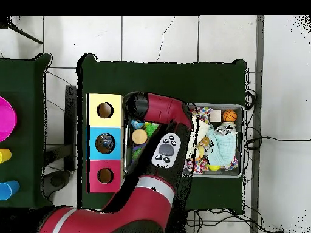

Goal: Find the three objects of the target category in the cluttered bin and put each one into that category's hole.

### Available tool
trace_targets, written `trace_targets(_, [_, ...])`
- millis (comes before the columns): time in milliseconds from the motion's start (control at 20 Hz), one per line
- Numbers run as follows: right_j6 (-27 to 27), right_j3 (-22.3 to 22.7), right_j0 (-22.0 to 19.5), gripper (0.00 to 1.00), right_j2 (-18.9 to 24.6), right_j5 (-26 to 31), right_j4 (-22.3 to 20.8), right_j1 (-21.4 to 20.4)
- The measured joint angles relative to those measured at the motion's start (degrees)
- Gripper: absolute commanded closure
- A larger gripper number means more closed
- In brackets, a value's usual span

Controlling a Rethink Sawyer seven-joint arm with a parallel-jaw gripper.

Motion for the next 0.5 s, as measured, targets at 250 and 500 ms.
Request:
trace_targets(250, [1.2,0.0,1.5,0.0,-2.0,0.0,1.1,0.8])
trace_targets(500, [1.6,0.0,1.8,0.0,-3.0,1.1,1.9,1.2])
